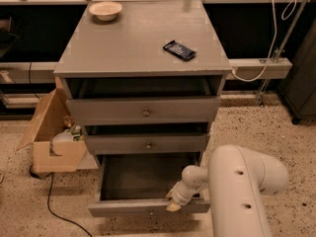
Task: Open bottom drawer
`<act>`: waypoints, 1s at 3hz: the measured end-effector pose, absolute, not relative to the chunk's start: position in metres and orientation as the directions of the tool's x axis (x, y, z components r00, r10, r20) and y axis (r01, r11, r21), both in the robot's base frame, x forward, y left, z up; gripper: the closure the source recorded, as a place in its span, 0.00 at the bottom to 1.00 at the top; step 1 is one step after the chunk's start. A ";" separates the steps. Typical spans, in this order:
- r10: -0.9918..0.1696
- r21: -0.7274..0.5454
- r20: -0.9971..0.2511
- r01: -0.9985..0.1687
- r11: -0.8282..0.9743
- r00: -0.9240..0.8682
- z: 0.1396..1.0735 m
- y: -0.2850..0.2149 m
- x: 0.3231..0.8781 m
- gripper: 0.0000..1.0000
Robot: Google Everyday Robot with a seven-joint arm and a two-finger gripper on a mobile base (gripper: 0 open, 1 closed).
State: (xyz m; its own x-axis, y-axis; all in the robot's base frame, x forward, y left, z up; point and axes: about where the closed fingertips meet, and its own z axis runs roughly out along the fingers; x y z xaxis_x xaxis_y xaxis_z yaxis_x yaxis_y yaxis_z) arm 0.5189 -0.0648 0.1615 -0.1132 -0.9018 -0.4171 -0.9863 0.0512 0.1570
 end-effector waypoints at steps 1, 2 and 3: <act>-0.902 0.157 -0.417 -0.986 0.051 -0.113 0.162 -0.065 0.519 0.51; -0.897 0.146 -0.428 -0.988 0.056 -0.115 0.167 -0.069 0.518 0.28; -0.871 0.064 -0.481 -0.995 0.081 -0.102 0.218 -0.098 0.511 0.00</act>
Offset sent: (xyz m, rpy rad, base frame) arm -0.0061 -0.0471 0.0628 0.0918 -0.1082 -0.0645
